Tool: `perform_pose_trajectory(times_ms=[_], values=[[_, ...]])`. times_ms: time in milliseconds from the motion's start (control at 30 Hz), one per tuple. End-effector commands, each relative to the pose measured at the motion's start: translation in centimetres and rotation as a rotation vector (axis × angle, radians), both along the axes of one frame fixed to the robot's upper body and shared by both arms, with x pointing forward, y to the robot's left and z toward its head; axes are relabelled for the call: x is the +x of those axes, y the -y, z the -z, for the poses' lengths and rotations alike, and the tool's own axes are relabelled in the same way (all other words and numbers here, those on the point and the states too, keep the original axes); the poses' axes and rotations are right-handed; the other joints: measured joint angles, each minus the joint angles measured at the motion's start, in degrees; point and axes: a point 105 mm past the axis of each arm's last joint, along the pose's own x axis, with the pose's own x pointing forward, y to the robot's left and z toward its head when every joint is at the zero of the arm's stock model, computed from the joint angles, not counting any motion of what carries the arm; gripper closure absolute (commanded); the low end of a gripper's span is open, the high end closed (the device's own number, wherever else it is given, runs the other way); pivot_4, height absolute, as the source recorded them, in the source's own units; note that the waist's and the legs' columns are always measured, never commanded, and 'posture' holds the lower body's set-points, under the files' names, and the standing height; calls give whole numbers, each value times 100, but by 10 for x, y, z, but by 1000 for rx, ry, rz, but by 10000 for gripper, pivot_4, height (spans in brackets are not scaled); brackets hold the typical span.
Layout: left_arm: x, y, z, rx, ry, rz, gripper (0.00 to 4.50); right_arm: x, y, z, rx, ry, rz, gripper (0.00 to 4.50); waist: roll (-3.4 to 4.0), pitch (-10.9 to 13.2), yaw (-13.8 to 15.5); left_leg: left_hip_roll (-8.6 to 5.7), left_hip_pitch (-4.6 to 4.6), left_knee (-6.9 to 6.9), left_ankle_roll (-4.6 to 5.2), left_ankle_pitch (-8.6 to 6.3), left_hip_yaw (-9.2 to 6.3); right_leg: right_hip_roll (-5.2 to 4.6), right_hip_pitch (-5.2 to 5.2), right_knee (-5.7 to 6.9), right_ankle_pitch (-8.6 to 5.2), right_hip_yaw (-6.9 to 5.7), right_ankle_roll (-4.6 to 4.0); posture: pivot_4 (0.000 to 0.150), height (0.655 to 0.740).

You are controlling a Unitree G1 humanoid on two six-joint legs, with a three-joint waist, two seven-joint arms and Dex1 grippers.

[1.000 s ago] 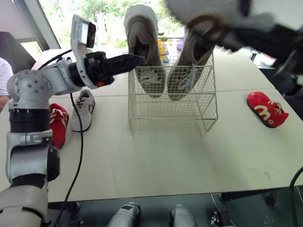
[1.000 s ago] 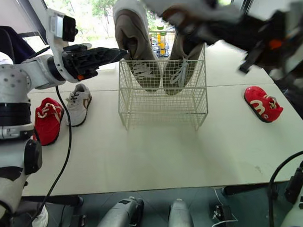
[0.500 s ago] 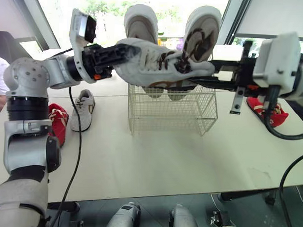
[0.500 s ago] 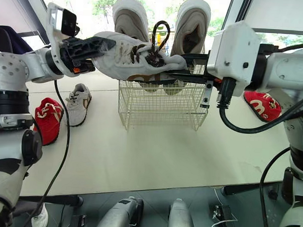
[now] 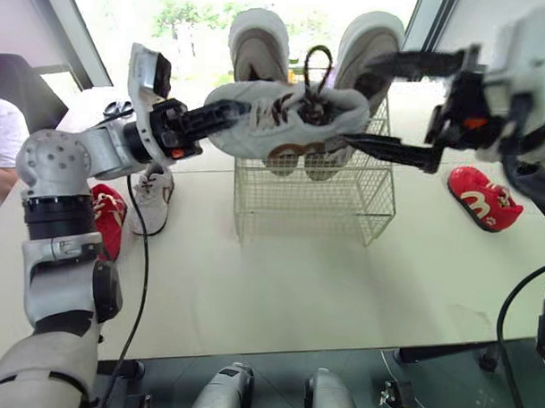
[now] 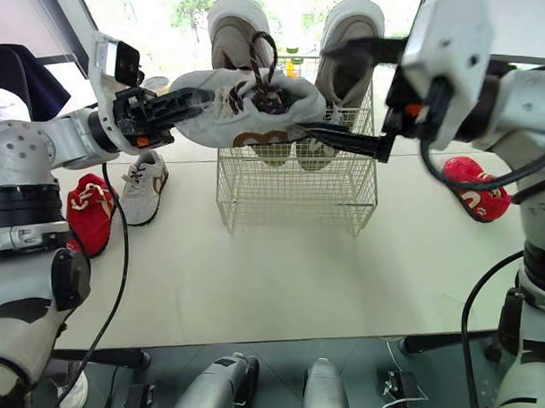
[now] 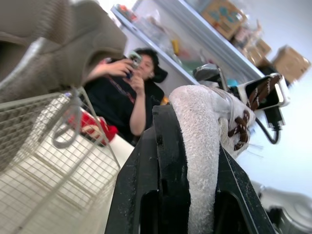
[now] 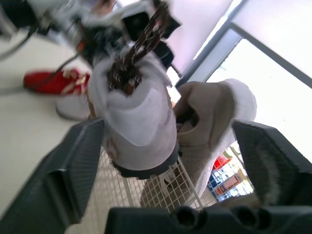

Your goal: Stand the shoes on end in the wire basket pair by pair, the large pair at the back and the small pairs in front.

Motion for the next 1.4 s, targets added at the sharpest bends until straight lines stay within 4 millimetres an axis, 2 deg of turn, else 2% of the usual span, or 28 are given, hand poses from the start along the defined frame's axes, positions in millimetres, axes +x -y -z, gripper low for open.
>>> perform_pose_trajectory(times_ms=[33, 100, 200, 233, 367, 500, 600, 833, 1100, 1200, 1400], values=[[-5, -12, -29, -181, 75, -70, 42229, 2, 14, 18, 198, -154, 23, 126, -26, -12, 5, 3, 3, 1, -1, 0, -8, 2, 8, -2, 0, -7, -1, 1500, 7400], [-6, -10, -30, -225, 71, -89, 42229, 4, 17, 27, 301, -218, 21, 126, -25, -12, -6, 0, 0, 6, -3, 2, -5, -1, 5, 2, 1, -4, -2, 1500, 7400], [-6, 0, -29, -283, 74, -103, 42229, 15, 19, 41, 571, -352, -4, 126, -24, -13, -17, 2, 3, 4, -5, 3, -1, -1, 2, 6, 1, 0, -3, 1500, 7400], [-6, 4, -28, -294, 73, -105, 42229, 16, 15, 43, 617, -375, -16, 126, -24, -13, -18, 2, 3, 3, -6, 3, -1, -1, 2, 5, 1, 0, -3, 1500, 7400], [-6, 27, -22, -291, 77, -66, 42229, 32, -17, 28, 835, -438, -154, 126, -23, -13, -62, 1, 3, 5, -6, 4, 3, 2, 0, 8, 1, 2, -3, 1500, 7400], [-4, 35, -18, -290, 78, -67, 42229, 35, -45, 20, 849, -453, -232, 126, -22, -14, -54, 1, 2, 2, -9, 6, 2, 4, -4, 10, 1, 1, -3, 1500, 7400], [-1, 37, -18, -299, 81, -75, 42229, 31, -55, 12, 859, -451, -295, 126, -21, -14, -41, -3, 1, 2, -9, 6, 2, 3, -3, 8, 1, 1, -3, 1500, 7400], [9, 37, -15, -322, 64, -137, 42229, 24, -64, 3, 846, -441, -376, 126, -21, -14, -58, -3, 2, 4, -9, 6, 0, 4, -2, 9, 1, -1, -3, 1500, 7400], [22, 27, -25, -394, 35, -202, 42229, 12, -75, -2, 779, -409, -445, 126, -21, -14, -51, -3, 1, 4, -8, 6, 0, 4, -3, 9, 1, -1, -3, 1500, 7400], [23, 28, -24, -383, 35, -206, 42229, 8, -78, -4, 759, -388, -458, 126, -21, -14, -61, -3, 1, 3, -8, 6, 0, 4, -3, 9, 1, -1, -3, 1500, 7400], [15, 41, -12, -323, 49, -186, 42229, 16, -78, -14, 799, -372, -438, 126, -21, -14, -87, -2, 1, -1, -8, 5, 0, 4, -5, 9, 1, -1, -3, 1500, 7400]])
